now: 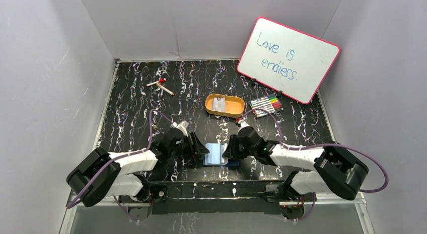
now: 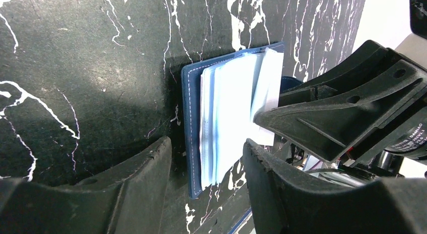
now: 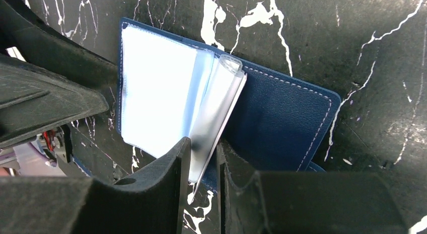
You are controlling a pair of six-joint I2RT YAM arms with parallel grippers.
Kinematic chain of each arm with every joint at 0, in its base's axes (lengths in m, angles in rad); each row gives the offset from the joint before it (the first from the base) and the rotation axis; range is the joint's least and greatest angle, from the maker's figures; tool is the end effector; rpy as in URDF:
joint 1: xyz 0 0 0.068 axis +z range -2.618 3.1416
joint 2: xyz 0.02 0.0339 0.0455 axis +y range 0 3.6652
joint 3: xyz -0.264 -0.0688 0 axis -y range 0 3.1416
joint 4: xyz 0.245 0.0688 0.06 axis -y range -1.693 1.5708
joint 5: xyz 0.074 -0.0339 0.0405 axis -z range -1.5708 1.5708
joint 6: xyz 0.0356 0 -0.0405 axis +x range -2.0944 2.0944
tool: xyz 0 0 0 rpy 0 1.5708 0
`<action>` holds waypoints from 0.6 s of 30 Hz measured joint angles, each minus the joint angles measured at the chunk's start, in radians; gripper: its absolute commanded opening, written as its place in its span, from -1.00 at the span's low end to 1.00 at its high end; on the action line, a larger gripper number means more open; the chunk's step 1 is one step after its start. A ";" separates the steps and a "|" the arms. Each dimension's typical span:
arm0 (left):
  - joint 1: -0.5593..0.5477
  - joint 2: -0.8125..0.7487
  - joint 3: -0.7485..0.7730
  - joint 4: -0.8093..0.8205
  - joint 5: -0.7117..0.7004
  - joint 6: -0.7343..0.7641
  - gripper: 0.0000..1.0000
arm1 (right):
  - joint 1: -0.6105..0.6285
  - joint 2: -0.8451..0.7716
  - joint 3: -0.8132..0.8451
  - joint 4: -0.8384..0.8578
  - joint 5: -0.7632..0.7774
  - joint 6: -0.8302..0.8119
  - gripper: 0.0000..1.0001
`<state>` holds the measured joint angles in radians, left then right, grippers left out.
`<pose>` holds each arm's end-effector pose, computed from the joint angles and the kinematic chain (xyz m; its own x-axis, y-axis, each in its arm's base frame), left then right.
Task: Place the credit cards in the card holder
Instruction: Adjust the card slot at the card holder.
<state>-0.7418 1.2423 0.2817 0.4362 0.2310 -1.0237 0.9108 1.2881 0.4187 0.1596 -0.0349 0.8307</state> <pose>0.1555 -0.1536 0.1426 -0.8785 -0.3226 -0.3524 0.1029 0.5926 -0.7989 0.1421 0.1851 0.1472 -0.8644 0.0898 -0.4947 -0.2483 0.7793 0.5754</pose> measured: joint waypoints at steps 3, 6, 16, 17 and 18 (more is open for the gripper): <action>0.000 0.025 0.002 0.022 0.014 0.002 0.01 | -0.011 -0.006 -0.021 0.032 -0.018 0.001 -0.33; 0.000 0.076 0.011 0.074 0.046 0.000 -0.02 | -0.023 -0.009 -0.037 0.061 -0.037 0.002 -0.34; 0.000 0.142 0.002 0.223 0.135 -0.021 -0.49 | -0.050 -0.015 -0.069 0.114 -0.079 0.002 -0.34; 0.000 0.141 0.000 0.232 0.139 -0.024 -0.52 | -0.051 -0.018 -0.070 0.113 -0.080 0.002 -0.34; 0.000 0.137 -0.003 0.245 0.145 -0.026 -0.52 | -0.053 -0.020 -0.071 0.112 -0.081 0.001 -0.34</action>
<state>-0.7418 1.3788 0.2790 0.6815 0.3756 -1.0496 0.8577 1.2682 0.3473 0.2714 -0.1158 0.8314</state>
